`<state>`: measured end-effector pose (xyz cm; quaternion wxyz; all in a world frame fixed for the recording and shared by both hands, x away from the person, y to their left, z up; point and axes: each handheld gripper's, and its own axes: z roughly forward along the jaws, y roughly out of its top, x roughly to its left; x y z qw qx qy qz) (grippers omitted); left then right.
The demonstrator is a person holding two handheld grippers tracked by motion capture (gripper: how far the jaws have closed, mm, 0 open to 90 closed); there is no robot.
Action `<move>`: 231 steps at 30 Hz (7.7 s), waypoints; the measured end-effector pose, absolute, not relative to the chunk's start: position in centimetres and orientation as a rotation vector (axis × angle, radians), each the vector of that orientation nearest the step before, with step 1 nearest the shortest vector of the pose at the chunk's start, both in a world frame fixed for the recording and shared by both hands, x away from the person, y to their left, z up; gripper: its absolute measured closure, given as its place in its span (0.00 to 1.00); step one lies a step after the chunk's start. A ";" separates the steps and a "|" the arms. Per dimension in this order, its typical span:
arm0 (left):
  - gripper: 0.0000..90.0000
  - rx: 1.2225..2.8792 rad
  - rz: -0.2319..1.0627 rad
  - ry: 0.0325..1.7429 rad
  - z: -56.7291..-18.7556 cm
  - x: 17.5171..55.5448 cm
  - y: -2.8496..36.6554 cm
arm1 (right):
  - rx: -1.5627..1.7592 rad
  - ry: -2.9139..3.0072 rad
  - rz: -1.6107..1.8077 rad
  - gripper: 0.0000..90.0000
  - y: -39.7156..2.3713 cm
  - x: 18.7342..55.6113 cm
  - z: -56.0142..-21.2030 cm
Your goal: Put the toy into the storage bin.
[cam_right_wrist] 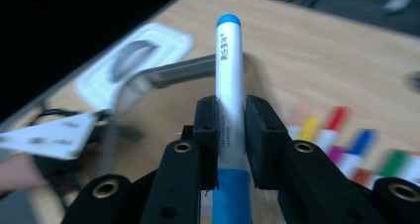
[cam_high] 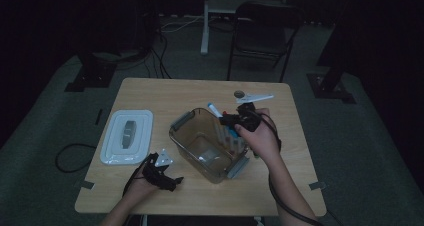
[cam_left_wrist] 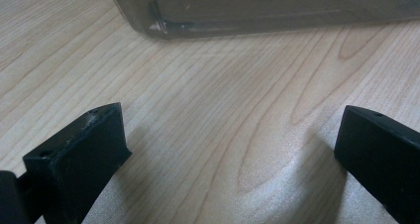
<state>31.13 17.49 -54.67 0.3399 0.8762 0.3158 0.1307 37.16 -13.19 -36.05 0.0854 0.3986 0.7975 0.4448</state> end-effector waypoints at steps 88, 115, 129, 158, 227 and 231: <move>0.00 2.281 0.343 0.823 -54.7 31.1 17.5 | 1.292 2.160 1.255 0.51 -22.0 39.8 -41.0; 0.00 2.281 0.344 0.823 -54.7 31.1 17.5 | 1.745 2.061 0.868 0.82 -26.5 42.9 -53.0; 0.00 2.281 0.344 0.823 -54.7 31.1 17.5 | 1.753 2.016 1.003 0.85 -27.0 41.3 -47.7; 0.00 2.282 0.343 0.823 -54.7 31.1 17.5 | 1.160 2.530 1.243 0.85 -10.7 38.6 -39.4; 0.00 2.278 0.344 0.825 -54.7 31.1 17.5 | 1.326 2.362 1.200 0.58 -18.8 40.6 -40.5; 0.00 2.280 0.344 0.823 -54.7 31.1 17.5 | 1.387 2.325 1.193 0.60 -20.2 40.9 -41.5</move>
